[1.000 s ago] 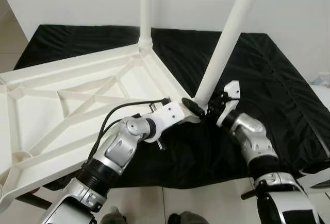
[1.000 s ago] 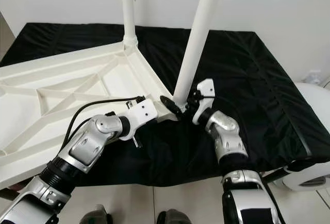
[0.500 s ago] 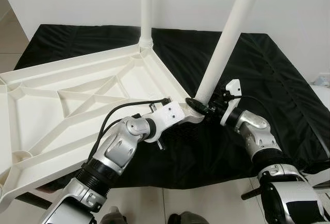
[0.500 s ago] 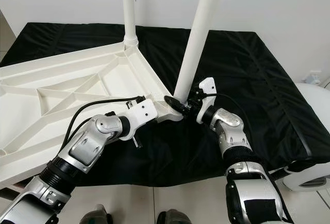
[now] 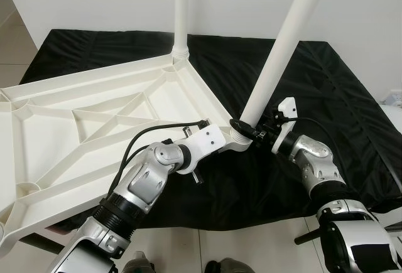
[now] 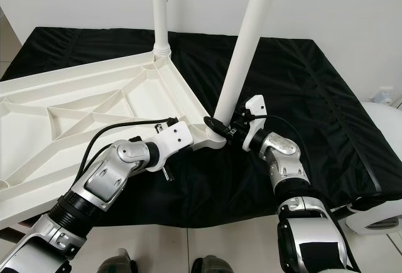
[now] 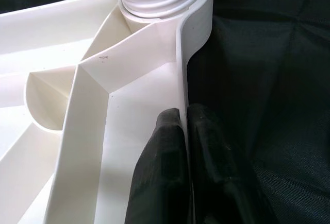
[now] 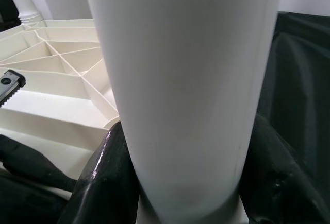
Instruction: Building children table
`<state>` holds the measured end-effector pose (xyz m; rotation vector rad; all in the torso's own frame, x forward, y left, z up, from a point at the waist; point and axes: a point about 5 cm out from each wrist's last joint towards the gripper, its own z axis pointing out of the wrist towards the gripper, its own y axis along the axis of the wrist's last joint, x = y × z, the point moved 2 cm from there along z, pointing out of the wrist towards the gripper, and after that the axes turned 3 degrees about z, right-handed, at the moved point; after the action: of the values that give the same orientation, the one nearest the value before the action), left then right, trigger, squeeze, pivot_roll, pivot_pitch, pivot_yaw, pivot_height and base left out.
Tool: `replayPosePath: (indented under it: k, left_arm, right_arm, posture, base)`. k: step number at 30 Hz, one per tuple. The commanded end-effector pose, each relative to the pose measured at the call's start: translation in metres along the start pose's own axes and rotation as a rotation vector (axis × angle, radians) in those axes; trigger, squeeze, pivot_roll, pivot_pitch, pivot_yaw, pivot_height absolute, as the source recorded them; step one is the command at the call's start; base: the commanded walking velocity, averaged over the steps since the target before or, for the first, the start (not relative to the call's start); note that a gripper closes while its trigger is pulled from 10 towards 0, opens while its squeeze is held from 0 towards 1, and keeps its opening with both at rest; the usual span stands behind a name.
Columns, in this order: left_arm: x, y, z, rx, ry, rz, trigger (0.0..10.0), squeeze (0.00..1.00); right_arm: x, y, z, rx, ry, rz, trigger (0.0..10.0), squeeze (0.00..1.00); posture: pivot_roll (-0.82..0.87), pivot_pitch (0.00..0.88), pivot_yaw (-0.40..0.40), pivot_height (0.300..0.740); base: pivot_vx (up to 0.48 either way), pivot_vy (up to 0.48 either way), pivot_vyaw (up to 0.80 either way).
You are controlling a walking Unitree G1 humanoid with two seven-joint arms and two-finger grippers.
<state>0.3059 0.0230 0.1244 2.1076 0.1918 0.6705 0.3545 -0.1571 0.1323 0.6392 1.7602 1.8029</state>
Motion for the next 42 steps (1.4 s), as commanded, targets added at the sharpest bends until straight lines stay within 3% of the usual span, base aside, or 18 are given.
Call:
replayPosePath:
  k: [1,7,16,21,23,28,34,42]
  left_arm:
    - [0.006,0.014,-0.001,-0.048,0.031,0.043,10.0,0.0]
    - [0.005,0.014,-0.001,-0.049,0.029,0.043,10.0,0.0]
    - [0.001,0.015,0.0,-0.053,0.019,0.041,10.0,0.0]
    - [0.0,0.016,0.001,-0.056,0.018,0.038,10.0,0.0]
    - [0.0,0.016,0.001,-0.056,0.018,0.038,10.0,0.0]
    - [-0.001,0.017,0.002,-0.063,0.022,0.032,10.0,0.0]
    - [-0.003,0.017,0.003,-0.061,0.012,0.039,10.0,0.0]
    - [-0.004,0.016,0.003,-0.059,0.013,0.039,10.0,0.0]
  right_arm:
    - [0.002,-0.003,0.0,-0.018,-0.034,0.033,10.0,0.0]
    - [0.008,-0.002,0.006,-0.049,-0.073,0.042,10.0,0.0]
    - [0.019,-0.003,0.019,-0.086,-0.25,0.037,10.0,0.0]
    - [0.035,0.004,0.033,-0.147,-0.372,0.062,10.0,0.0]
    - [0.035,0.004,0.033,-0.147,-0.372,0.062,10.0,0.0]
    - [0.053,0.007,0.052,-0.17,-0.521,0.115,10.0,0.0]
    - [0.073,0.005,0.065,-0.155,-0.519,0.151,10.0,0.0]
    - [0.072,0.003,0.062,-0.136,-0.56,0.147,10.0,0.0]
  posture:
    - [0.01,0.0,-0.061,0.74]
    - [0.01,0.0,-0.061,0.74]
    - [0.0,0.0,-0.071,0.74]
    - [0.01,0.0,-0.076,0.74]
    - [0.01,0.0,-0.076,0.74]
    - [0.01,0.0,-0.079,0.74]
    - [0.01,0.0,-0.082,0.74]
    - [0.01,0.0,-0.085,0.74]
  base:
    - [0.0,0.0,0.0]
    - [0.0,0.0,0.0]
    - [0.0,0.0,0.0]
    - [0.0,0.0,0.0]
    - [0.0,0.0,0.0]
    - [0.0,0.0,0.0]
    - [0.0,0.0,0.0]
    - [0.0,0.0,0.0]
